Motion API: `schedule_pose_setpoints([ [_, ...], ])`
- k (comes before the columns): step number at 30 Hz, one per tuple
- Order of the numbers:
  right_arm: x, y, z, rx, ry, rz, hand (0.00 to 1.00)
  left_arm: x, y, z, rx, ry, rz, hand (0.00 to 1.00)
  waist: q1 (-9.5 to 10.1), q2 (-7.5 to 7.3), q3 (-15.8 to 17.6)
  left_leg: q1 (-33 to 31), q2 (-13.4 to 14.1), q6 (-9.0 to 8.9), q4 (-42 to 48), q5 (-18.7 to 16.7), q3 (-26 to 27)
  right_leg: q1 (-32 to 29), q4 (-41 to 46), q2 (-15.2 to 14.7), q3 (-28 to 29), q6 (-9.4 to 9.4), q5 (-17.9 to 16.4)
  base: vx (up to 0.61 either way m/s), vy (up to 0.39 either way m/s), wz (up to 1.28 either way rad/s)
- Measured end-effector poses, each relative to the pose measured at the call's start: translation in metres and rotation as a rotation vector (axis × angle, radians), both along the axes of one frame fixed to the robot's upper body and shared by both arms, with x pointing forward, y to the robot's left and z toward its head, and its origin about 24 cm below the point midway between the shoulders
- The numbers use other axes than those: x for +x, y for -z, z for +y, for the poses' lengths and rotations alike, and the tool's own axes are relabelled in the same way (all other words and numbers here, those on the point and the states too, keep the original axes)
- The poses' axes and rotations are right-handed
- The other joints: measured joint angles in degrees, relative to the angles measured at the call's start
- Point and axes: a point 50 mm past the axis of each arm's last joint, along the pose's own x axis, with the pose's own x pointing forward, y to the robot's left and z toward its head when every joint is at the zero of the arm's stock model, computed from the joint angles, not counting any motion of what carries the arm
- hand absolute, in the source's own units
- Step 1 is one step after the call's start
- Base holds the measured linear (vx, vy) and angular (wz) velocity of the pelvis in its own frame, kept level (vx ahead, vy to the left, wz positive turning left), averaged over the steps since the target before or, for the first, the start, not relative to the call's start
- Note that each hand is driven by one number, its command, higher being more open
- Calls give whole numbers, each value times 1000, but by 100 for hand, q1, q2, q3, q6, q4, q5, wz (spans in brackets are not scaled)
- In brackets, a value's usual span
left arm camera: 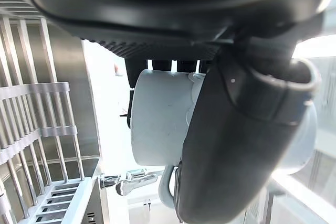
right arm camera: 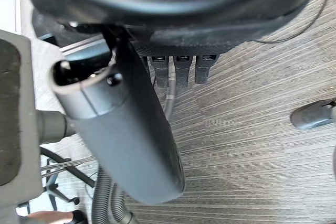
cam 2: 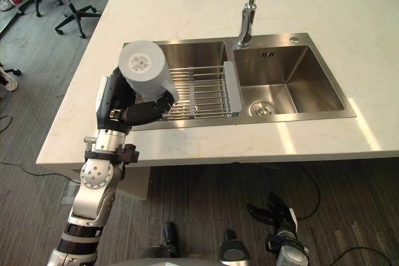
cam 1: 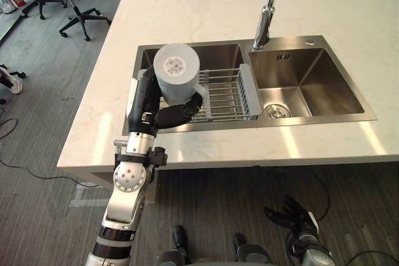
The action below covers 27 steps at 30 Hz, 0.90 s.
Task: Walk over to the sink, pick up the cup, carry it to the dishwasher, place the cup inside the dishwasher, then close the dishwasher door
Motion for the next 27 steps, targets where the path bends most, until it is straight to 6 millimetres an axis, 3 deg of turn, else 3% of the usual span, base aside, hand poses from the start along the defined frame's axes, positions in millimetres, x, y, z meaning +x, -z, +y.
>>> schedule_pose_setpoints([
  [3, -9, 3, 0, 18, 34, 14, 90, -7, 12, 0, -69, -2, 53, 30, 26, -1, -108, 28, 9, -5, -1, -5, 18, 14, -17, 10, 17, 0, -2, -25, 1, -2],
  [7, -10, 4, 1, 12, 50, 25, 90, -16, 12, 1, -90, -5, 49, 30, 130, -29, -118, -21, 25, -6, 1, -7, 213, -238, 155, 30, 224, 7, -2, -29, 4, -23],
  [10, -7, 5, 5, 13, 64, 23, 90, -17, 7, 1, -97, -9, 27, 30, 148, -101, -82, -157, -15, 29, 36, 13, 296, -551, 590, 1, 293, 53, -75, -37, -1, -19],
  [13, -9, 7, 11, 16, 82, 27, 90, -17, 6, -2, -130, -18, 23, 30, 127, -227, -35, -343, -63, 175, 373, -125, 201, -576, 760, -95, 200, 151, -161, -55, 3, 20],
  [14, -10, 7, 15, 21, 95, 26, 90, -17, 6, -3, -151, -25, 18, 30, 154, -229, -34, -458, -22, 275, 426, -127, 116, -767, 1573, -39, 169, 167, -602, -98, -18, 42],
  [16, -15, 10, 20, 29, 99, 40, 90, -20, 9, -1, -155, -35, 34, 30, 271, -288, -75, -492, -51, 279, 530, -104, 25, -735, 2359, 57, 136, 142, -1025, -67, -99, 31],
  [17, -13, 9, 22, 26, 80, 40, 90, -24, 11, 4, -164, -65, 38, 30, 420, -353, -129, -615, -86, 260, 630, -91, 38, -630, 2162, 72, 52, -45, -1196, -95, -142, 10],
  [20, 4, 2, 21, 5, 61, -7, 90, -30, 12, 10, -203, -123, 40, 30, 576, -61, -120, -1088, 149, 85, 774, 151, -210, -674, 1620, 348, -244, -313, -1056, -165, -81, 31],
  [23, 5, 0, 20, -4, 65, -16, 90, -40, 14, 12, -216, -149, 53, 30, 531, -27, -122, -1132, 291, -87, 554, 310, -577, -699, 1757, 510, -641, -546, -998, -186, -117, 59],
  [25, 5, -1, 18, -18, 99, -20, 90, -38, 10, 7, -220, -124, 37, 30, 440, -177, -32, -1425, 290, 189, 1241, -303, -301, -668, 1653, 271, -1026, -638, -936, -253, -88, 99],
  [26, 2, -1, 15, -29, 108, -14, 90, -39, 7, 3, -229, -106, 27, 30, 419, -263, 19, -1513, 287, 408, 2092, -593, -77, -600, 1637, 94, -1153, -636, -905, -170, -52, 80],
  [27, -3, -3, 12, -43, 109, -15, 90, -40, 5, -2, -248, -82, 19, 30, 401, -250, 3, -1470, 373, 295, 2871, -942, 32, -548, 1599, 17, -1290, -622, -865, -140, -22, 69],
])
